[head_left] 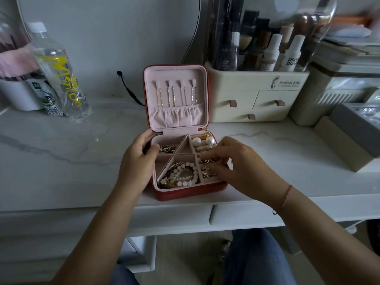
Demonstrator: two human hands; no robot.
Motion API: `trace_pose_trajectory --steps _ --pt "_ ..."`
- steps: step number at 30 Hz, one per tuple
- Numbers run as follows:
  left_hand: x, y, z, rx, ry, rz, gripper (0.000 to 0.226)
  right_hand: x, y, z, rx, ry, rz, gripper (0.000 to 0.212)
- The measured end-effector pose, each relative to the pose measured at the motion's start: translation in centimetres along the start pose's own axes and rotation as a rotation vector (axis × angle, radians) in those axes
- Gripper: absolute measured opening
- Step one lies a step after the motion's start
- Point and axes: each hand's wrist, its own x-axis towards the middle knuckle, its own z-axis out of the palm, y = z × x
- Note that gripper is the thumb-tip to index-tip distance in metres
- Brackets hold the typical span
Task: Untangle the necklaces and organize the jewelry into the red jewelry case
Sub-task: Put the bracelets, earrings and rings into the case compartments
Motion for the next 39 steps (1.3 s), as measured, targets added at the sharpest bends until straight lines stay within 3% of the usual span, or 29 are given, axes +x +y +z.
trace_pose_trajectory --steps 7,18,31,39 --pt "0.0 -0.3 -0.1 -0.030 -0.018 -0.003 0.038 0.7 -0.2 -0.4 -0.122 -0.068 -0.177 0.029" --pt "0.0 -0.2 -0.1 -0.019 -0.028 0.007 0.037 1.2 -0.7 -1.2 -0.141 -0.172 -0.207 0.013" --pt "0.0 -0.4 -0.2 -0.018 -0.025 0.008 0.038 0.6 0.0 -1.1 0.161 0.103 -0.030 0.015" --pt "0.0 -0.5 -0.1 -0.030 -0.025 0.003 0.038 0.3 0.6 -1.1 0.032 0.091 -0.150 0.030"
